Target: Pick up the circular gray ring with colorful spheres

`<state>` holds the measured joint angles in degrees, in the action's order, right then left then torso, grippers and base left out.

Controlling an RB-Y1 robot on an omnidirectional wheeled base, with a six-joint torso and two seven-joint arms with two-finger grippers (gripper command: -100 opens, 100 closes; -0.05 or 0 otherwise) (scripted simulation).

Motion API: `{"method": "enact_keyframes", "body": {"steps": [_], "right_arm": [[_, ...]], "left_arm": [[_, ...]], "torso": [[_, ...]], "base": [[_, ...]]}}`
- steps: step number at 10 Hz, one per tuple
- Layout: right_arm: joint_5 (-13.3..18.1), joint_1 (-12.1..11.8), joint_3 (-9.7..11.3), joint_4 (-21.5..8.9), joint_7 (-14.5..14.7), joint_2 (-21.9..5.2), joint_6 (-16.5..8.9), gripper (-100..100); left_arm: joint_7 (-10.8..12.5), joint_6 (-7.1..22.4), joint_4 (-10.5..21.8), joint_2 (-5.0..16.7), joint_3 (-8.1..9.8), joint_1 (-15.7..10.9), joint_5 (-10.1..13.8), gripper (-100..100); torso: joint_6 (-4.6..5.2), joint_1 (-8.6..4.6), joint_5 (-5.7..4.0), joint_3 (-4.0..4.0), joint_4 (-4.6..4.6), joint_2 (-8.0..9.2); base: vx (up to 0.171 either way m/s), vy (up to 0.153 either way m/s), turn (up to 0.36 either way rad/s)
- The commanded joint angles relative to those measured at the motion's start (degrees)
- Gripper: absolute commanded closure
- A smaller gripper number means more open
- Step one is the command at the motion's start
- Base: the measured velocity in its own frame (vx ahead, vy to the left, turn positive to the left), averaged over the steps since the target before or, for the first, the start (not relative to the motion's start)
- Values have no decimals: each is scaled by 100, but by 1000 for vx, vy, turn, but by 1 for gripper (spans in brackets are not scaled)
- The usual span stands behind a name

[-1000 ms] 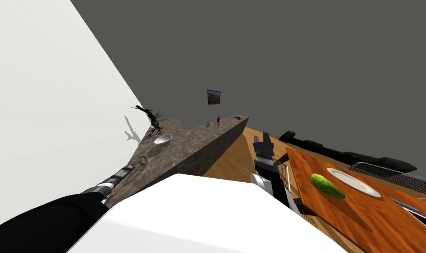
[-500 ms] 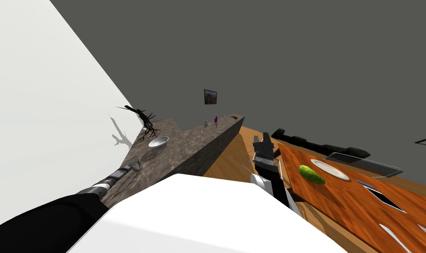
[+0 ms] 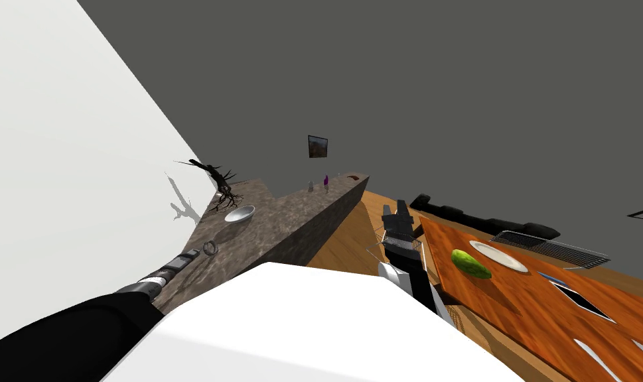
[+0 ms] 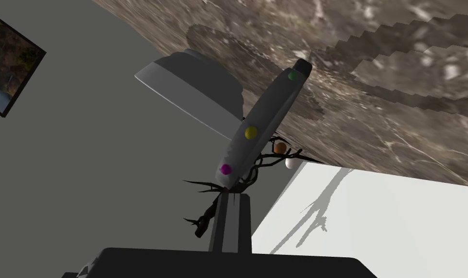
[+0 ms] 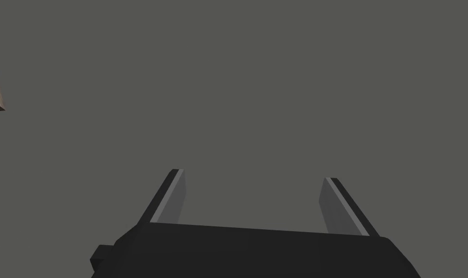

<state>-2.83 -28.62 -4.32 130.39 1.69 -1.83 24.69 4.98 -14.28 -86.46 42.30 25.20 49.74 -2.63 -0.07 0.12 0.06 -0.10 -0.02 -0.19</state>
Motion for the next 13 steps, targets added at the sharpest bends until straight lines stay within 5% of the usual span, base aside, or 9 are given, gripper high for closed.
{"method": "enact_keyframes", "body": {"steps": [1,2,13], "right_arm": [[0,0,0,0,0,0,0,0],[0,0,0,0,0,0,0,0],[0,0,0,0,0,0,0,0]], "left_arm": [[0,0,0,0,0,0,0,0],[76,39,-13,121,-1,174,48,-100],[764,365,-191,1136,3,1635,470,-100]], "torso": [[0,0,0,0,0,0],[0,0,0,0,0,0],[1,-3,-1,-4,-2,-7]], "base": [[0,0,0],[9,-16,-56],[18,-17,-67]]}}
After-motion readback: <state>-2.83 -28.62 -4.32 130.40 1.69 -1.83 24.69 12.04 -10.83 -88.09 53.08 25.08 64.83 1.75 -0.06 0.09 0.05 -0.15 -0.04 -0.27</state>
